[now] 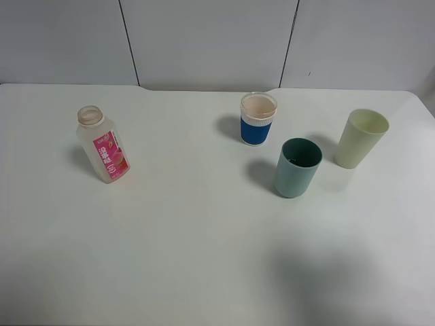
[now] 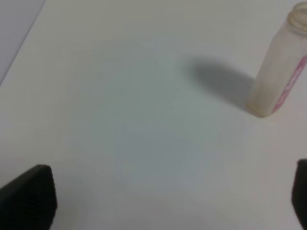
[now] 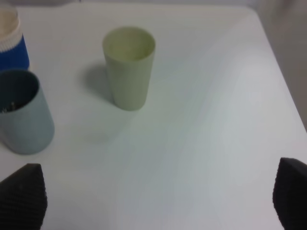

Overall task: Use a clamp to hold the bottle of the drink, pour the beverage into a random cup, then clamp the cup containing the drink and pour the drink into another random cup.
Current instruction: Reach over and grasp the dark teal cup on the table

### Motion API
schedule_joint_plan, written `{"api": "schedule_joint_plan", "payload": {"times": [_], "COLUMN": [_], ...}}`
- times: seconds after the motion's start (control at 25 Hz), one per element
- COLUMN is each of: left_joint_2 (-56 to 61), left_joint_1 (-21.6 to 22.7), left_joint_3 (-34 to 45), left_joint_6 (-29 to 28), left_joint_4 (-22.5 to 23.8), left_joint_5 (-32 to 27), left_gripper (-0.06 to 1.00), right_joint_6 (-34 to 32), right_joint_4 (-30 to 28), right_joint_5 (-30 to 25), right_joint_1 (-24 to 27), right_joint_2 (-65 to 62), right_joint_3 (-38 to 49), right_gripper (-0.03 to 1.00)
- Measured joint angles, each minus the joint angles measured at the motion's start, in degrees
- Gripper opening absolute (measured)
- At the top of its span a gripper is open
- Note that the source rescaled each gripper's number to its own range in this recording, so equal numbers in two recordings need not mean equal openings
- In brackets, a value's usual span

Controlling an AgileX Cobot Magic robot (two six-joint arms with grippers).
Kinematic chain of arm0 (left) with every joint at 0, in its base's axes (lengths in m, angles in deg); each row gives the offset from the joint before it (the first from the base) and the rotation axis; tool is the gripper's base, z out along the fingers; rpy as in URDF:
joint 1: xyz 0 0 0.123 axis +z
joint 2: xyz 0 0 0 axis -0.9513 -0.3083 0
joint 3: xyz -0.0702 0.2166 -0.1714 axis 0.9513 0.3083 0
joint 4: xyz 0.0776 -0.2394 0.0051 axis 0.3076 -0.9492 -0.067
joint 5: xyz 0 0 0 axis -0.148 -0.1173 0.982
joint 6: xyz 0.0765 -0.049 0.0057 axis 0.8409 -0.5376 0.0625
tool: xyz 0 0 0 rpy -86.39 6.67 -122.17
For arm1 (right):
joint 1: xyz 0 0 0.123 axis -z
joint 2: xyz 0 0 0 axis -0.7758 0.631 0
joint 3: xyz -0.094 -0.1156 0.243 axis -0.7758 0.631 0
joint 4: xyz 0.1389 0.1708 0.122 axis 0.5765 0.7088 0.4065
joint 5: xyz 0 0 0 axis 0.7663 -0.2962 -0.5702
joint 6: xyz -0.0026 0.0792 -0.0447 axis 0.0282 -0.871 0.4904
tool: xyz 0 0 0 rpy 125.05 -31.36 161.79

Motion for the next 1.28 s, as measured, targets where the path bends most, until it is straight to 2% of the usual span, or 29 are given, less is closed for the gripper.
{"api": "schedule_joint_plan", "payload": {"times": [0.28, 0.8, 0.96, 1.16, 1.28], "left_joint_2": [0.00, 0.00, 0.00, 0.00, 0.00], "left_joint_1": [0.00, 0.00, 0.00, 0.00, 0.00], "left_joint_3": [0.00, 0.00, 0.00, 0.00, 0.00], "left_joint_6": [0.00, 0.00, 0.00, 0.00, 0.00], "left_joint_4": [0.00, 0.00, 0.00, 0.00, 0.00], "left_joint_5": [0.00, 0.00, 0.00, 0.00, 0.00], "left_gripper": [1.00, 1.00, 1.00, 1.00, 1.00], "right_joint_6": [-1.12, -1.34, -1.27, -1.27, -1.47], "right_joint_4": [0.13, 2.83, 2.83, 2.83, 2.83], "right_joint_5": [3.95, 23.87, 30.30, 37.77, 40.18], "right_joint_1": [0.00, -1.06, -7.84, -20.70, -27.18], "right_joint_2": [14.98, 44.17, 50.61, 56.08, 57.85], "right_joint_3": [-4.55, -4.71, -4.71, -4.71, -4.71], "right_gripper": [0.79, 0.79, 0.79, 0.79, 0.79]}}
